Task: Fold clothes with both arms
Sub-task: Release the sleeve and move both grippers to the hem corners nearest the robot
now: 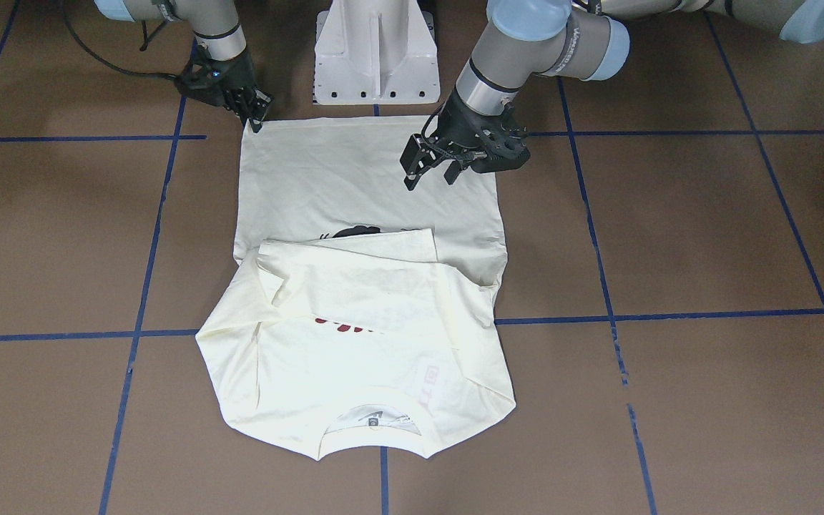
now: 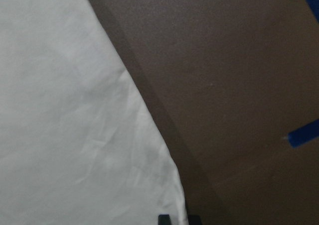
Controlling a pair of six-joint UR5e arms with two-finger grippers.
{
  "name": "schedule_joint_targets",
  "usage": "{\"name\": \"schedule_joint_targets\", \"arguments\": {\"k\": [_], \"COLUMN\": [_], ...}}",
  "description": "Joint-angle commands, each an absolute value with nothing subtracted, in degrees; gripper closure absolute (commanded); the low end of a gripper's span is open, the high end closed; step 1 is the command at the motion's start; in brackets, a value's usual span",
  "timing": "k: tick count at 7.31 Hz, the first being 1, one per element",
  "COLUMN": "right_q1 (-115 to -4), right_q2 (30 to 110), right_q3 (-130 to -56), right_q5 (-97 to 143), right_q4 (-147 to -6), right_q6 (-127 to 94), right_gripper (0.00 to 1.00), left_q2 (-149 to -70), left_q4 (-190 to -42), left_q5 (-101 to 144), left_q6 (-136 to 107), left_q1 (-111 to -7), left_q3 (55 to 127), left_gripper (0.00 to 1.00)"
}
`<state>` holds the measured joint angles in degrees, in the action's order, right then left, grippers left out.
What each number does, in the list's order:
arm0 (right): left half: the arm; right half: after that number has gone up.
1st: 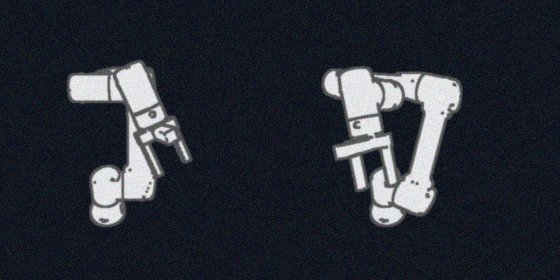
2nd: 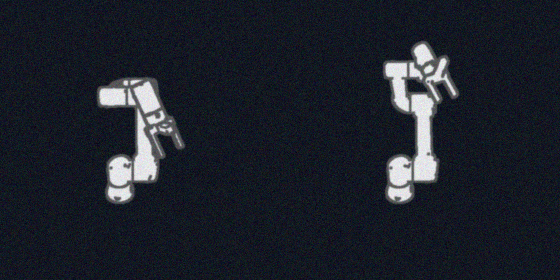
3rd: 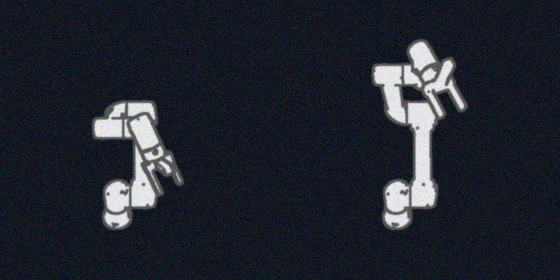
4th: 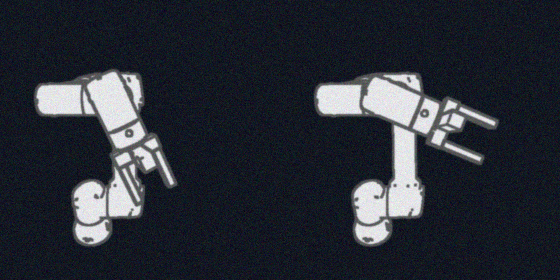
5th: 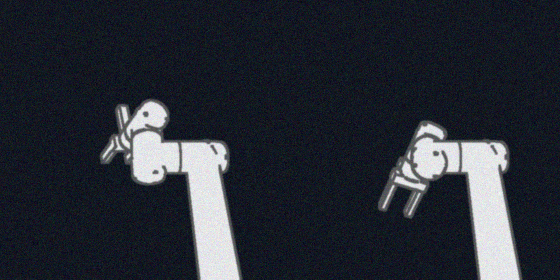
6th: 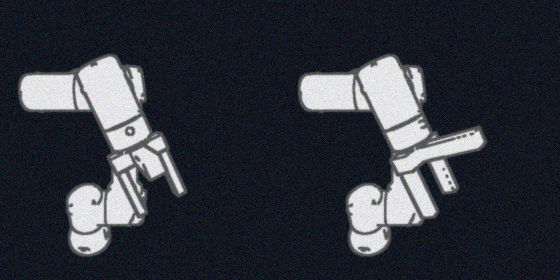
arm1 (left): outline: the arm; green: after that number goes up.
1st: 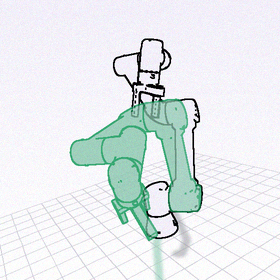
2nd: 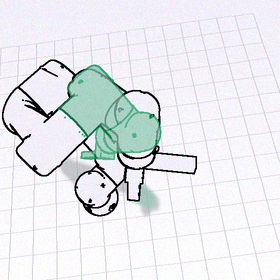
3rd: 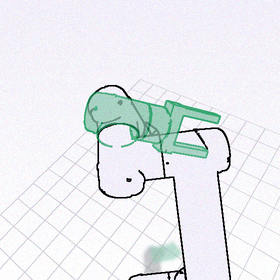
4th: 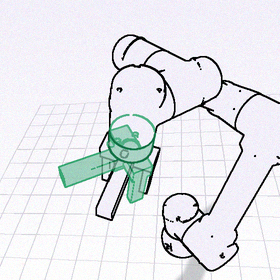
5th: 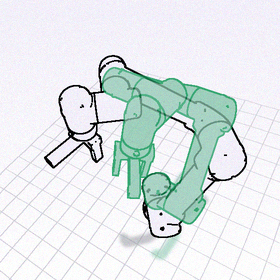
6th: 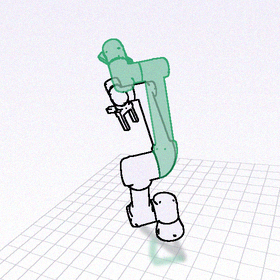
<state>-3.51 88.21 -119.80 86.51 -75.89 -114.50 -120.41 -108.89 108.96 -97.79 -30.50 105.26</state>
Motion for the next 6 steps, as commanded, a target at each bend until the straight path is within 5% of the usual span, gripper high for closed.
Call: {"name": "schedule_joint_targets", "arguments": {"k": [1, 2, 4, 6], "right_q1": [-2.8, -2.4, -2.0, -2.2], "right_q2": [88.8, 89.6, 89.5, 89.6], "right_q3": [-120.4, -120.8, -121.0, -122.6], "right_q5": [86.5, 86.3, 86.2, 86.4], "right_q4": [-75.8, -75.8, -75.8, -75.8], "right_q6": [-114.6, -114.6, -114.6, -116.3], "right_gripper": [0.74, 0.75, 1.00, 1.00], "left_q2": [-120.5, -120.4, -119.1, -114.5], "left_q4": [-109.0, -109.0, -108.8, -109.0], "left_q5": [108.9, 108.9, 108.8, 108.0], "left_q6": [-98.3, -98.9, -104.2, -112.7], "left_q1": [-30.5, -30.5, -30.4, -29.9], "left_q3": [104.9, 104.8, 105.1, 109.1], "left_gripper": [0.17, 0.17, 0.18, 0.18]}}
